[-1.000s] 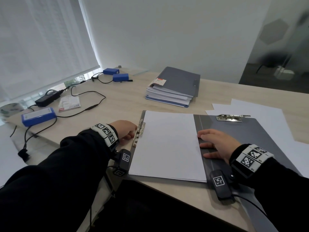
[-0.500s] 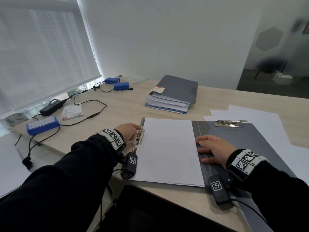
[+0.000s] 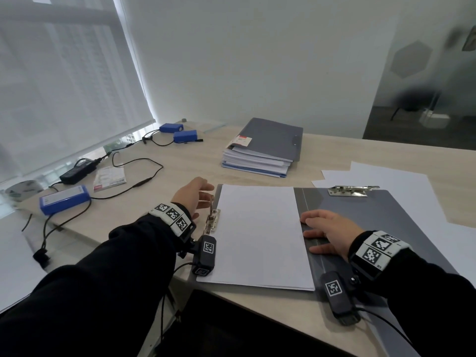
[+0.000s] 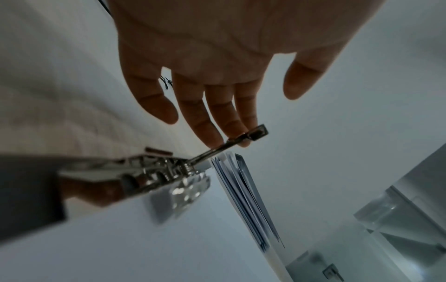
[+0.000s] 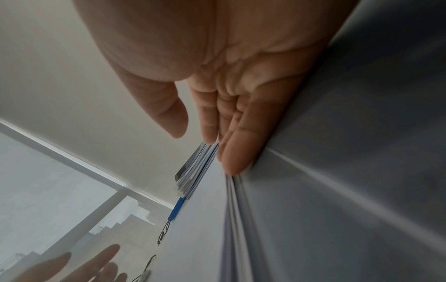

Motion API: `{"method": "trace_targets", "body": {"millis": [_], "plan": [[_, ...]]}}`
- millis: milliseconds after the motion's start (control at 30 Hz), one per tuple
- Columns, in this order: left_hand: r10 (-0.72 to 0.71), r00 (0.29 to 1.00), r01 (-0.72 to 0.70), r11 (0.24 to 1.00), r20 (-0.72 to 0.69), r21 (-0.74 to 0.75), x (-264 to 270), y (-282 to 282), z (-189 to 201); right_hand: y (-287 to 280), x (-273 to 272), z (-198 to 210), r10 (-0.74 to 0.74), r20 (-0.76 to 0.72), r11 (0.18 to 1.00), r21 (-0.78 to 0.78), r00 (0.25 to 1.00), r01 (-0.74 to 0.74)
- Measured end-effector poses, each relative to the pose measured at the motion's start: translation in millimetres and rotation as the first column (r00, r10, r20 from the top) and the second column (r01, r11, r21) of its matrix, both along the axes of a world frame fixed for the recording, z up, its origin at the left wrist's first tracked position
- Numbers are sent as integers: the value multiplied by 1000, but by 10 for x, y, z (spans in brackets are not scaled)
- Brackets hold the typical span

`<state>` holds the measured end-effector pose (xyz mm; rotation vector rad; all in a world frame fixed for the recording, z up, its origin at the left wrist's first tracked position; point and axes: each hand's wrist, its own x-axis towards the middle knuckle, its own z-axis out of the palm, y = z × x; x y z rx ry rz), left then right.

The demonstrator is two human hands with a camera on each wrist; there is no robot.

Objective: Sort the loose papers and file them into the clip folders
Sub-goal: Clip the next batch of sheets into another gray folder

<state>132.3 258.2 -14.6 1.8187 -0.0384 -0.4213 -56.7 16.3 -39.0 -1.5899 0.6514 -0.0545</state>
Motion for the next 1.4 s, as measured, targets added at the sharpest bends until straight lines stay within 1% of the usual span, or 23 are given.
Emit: {"method": "trace_targets", "body": {"millis": [67, 133, 233, 267, 333, 400, 433, 533, 633, 733, 800, 933, 1133, 1400], "plan": [[-15, 1000, 14, 999, -9, -31, -4, 84, -31, -2, 0, -6, 3, 4, 1000, 3, 1000, -3], [-44, 999, 44, 999, 9, -12, -29, 170, -84, -6, 4, -18, 5, 10, 1000, 8, 1000, -5], [-97, 991, 87, 990, 88, 108, -75, 289, -178, -11, 14, -31, 1, 15, 1000, 15, 1000, -1], [-103, 990, 90, 987, 95, 131, -90, 317, -199, -14, 17, -35, -1, 16, 1000, 14, 1000, 1], [-111, 992, 101, 984, 66, 144, -95, 350, -221, -19, 15, -39, -5, 18, 1000, 12, 1000, 5], [-126, 992, 126, 984, -5, 129, -101, 359, -206, -22, 10, -44, -6, 22, 1000, 12, 1000, 6], [-144, 989, 147, 977, -29, 153, -91, 368, -202, -24, 6, -47, -6, 23, 1000, 13, 1000, 6], [-233, 970, 242, 923, -64, 300, -32, 409, -197, -26, 4, -50, -8, 20, 1000, 9, 1000, 7], [-297, 953, 297, 860, -68, 415, 1, 414, -203, -28, 1, -48, -7, 21, 1000, 3, 1000, 7], [-374, 927, 311, 740, -19, 597, 0, 362, -192, -28, -5, -50, -5, 27, 1000, 13, 1000, 4], [-396, 918, 305, 689, -11, 658, 6, 321, -186, -31, -9, -56, -10, 33, 1000, 24, 999, 9], [-437, 899, 308, 620, -9, 722, 23, 272, -182, -37, -8, -62, -8, 43, 999, 35, 999, 6], [-474, 880, 315, 573, -8, 757, 42, 223, -179, -51, -10, -72, -2, 52, 999, 47, 999, 0], [-465, 885, 333, 591, -27, 735, 100, 238, -231, -83, -12, -94, -4, 61, 997, 73, 998, -1]]}}
